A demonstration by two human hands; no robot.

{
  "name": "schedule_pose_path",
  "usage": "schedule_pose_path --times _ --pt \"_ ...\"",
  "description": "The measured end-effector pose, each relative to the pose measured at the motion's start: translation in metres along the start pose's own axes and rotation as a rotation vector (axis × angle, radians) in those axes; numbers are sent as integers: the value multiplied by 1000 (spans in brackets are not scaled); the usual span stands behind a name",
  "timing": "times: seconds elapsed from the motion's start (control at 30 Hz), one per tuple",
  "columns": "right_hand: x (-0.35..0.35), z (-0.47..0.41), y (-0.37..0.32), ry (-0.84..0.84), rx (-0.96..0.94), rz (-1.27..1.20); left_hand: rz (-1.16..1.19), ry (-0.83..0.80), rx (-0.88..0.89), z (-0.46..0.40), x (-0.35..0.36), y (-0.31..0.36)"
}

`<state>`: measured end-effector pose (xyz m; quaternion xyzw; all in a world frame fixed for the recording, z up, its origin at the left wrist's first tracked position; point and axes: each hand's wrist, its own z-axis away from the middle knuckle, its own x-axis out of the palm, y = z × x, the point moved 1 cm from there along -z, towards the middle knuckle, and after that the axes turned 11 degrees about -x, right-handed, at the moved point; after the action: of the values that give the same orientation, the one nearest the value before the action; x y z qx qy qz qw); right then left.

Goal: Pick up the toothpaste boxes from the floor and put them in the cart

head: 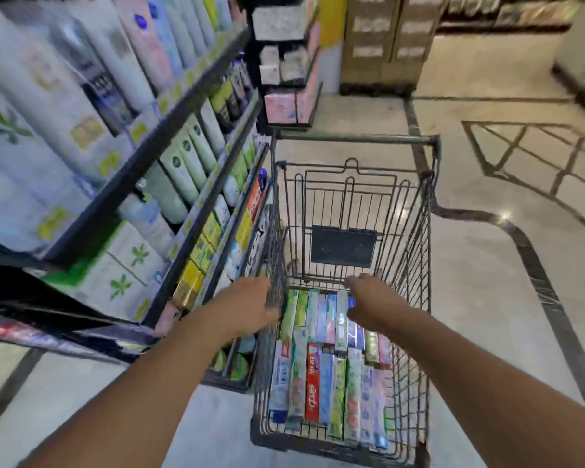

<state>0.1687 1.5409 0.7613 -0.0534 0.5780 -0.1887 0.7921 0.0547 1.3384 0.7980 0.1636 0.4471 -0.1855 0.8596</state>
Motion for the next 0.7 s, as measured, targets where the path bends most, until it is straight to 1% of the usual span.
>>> schedule_pose_path --times 0.1,0.2,0.4,0.5,0.6,0.7 --pt "-10 17 -24 21 -36 35 -7 -2 8 41 -14 -8" --pt "-10 29 -55 5 -78 74 0 19 4 76 -12 -26" --pt "14 46 -148 -49 -207 171 73 60 -30 152 15 -102" --pt "32 53 -219 -85 -284 238 157 98 -86 198 35 -165" --pt "53 61 -304 -121 -385 297 245 150 -226 256 55 -246" --pt "80 70 -395 -106 -509 334 296 198 -363 325 79 -325"
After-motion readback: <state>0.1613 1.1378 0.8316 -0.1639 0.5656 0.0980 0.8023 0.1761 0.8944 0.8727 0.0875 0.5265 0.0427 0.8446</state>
